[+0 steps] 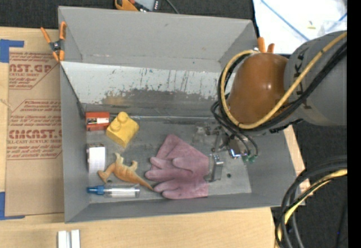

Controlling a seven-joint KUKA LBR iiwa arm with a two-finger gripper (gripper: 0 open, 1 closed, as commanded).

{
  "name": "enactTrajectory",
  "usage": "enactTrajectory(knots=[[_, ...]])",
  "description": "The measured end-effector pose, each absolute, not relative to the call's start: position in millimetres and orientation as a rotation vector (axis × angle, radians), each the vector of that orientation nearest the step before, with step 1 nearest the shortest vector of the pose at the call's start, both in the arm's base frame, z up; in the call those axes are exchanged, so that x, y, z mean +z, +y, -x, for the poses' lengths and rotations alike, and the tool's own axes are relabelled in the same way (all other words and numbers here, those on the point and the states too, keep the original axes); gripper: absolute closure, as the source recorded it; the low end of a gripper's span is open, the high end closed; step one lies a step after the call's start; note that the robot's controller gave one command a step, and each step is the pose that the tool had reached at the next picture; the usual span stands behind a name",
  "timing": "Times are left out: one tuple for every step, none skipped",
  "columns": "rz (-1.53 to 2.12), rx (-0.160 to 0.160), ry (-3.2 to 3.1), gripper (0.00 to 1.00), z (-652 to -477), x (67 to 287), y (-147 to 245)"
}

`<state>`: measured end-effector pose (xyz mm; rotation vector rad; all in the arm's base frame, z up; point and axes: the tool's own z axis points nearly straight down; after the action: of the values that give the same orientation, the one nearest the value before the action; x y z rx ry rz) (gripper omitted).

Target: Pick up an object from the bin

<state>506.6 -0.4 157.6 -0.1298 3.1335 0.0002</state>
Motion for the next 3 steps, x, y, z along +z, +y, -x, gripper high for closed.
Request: enactTrajectory(knots=[[0.044,-0.001,3.126,0.00,-504.4,226,-23],[0.131,-0.001,3.127,0.00,-502.5,155,-3],[0.116,-0.006,3.097,0.00,-572.9,177,-5]])
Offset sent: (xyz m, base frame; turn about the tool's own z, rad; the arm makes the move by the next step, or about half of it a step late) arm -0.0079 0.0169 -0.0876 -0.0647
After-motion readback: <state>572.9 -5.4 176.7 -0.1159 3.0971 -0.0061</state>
